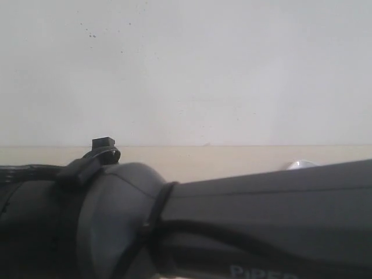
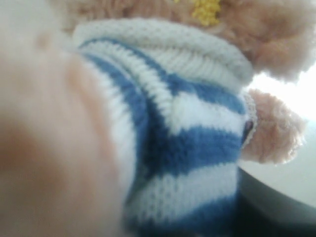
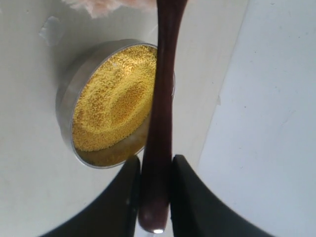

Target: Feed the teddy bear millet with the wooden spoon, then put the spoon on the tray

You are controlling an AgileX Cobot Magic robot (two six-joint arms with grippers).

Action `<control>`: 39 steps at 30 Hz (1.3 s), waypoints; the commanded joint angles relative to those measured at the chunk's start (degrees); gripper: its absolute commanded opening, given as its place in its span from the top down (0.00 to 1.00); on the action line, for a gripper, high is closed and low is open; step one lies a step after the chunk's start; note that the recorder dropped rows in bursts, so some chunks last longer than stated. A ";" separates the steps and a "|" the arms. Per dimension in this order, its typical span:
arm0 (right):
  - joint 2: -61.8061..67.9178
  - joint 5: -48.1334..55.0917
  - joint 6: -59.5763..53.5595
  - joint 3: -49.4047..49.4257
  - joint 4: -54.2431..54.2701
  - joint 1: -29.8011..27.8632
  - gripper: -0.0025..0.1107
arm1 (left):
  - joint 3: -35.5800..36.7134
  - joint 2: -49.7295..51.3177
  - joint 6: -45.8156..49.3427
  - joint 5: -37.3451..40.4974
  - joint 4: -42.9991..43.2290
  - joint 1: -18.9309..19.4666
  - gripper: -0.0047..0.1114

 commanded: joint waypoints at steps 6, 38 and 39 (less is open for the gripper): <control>1.15 0.22 3.12 0.07 -3.64 0.09 0.98 | 0.16 -0.43 0.32 0.41 -0.83 0.22 0.91; -0.94 0.22 8.40 4.93 -10.41 1.72 0.98 | 0.16 -0.43 0.32 0.41 -0.83 0.22 0.91; -0.95 0.22 8.40 5.38 -10.39 1.59 0.98 | 0.16 -0.43 0.32 0.41 -0.83 0.22 0.91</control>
